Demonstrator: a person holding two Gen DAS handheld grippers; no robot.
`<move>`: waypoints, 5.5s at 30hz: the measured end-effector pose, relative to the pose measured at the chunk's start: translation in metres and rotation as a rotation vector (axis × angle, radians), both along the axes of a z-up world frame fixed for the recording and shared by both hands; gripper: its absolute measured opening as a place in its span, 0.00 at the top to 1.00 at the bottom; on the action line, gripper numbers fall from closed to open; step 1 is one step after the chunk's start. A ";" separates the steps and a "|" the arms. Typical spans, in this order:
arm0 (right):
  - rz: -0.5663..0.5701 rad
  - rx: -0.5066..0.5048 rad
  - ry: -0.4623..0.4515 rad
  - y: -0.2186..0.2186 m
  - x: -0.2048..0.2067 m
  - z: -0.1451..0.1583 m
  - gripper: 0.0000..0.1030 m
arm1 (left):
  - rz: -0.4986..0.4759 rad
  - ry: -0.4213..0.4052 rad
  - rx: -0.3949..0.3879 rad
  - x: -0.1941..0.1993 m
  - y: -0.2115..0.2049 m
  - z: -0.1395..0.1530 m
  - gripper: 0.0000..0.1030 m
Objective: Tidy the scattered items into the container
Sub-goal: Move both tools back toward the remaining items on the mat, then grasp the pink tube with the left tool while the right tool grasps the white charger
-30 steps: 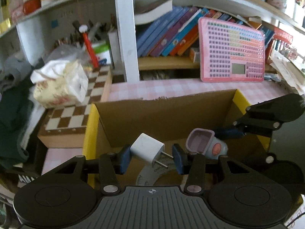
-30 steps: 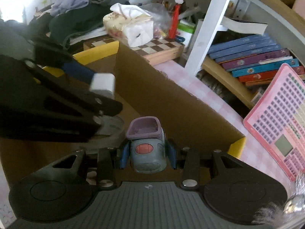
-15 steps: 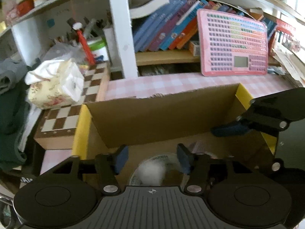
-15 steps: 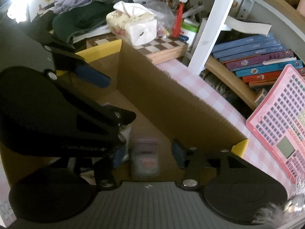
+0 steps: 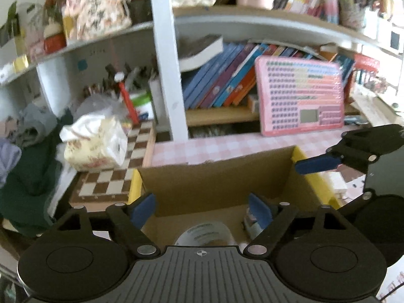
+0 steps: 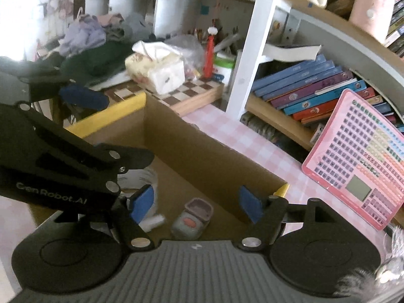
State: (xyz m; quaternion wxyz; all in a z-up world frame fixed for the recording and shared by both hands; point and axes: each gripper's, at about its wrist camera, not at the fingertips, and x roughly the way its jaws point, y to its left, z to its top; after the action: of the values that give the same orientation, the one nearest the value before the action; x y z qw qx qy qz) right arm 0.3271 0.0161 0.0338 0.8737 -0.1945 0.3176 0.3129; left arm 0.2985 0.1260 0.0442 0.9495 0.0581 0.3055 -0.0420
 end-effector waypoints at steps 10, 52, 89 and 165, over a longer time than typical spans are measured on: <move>-0.045 0.074 -0.092 -0.021 -0.073 0.032 0.22 | -0.029 -0.104 -0.030 -0.076 -0.003 0.032 0.16; -0.474 0.080 0.052 -0.096 -0.272 -0.032 0.08 | -0.020 0.141 -0.103 -0.245 -0.028 -0.048 0.08; -0.692 0.049 0.099 -0.233 -0.209 -0.045 0.06 | -0.299 0.253 -0.059 -0.163 -0.173 -0.070 0.08; -0.407 0.127 0.238 -0.292 0.067 -0.116 0.52 | 0.114 0.255 -0.009 0.058 -0.240 -0.129 0.69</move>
State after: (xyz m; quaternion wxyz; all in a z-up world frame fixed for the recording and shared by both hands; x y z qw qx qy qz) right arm 0.3936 -0.2760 -0.0818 0.8857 -0.0329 0.4306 0.1707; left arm 0.3569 -0.1136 -0.0852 0.9041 0.0305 0.4262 0.0033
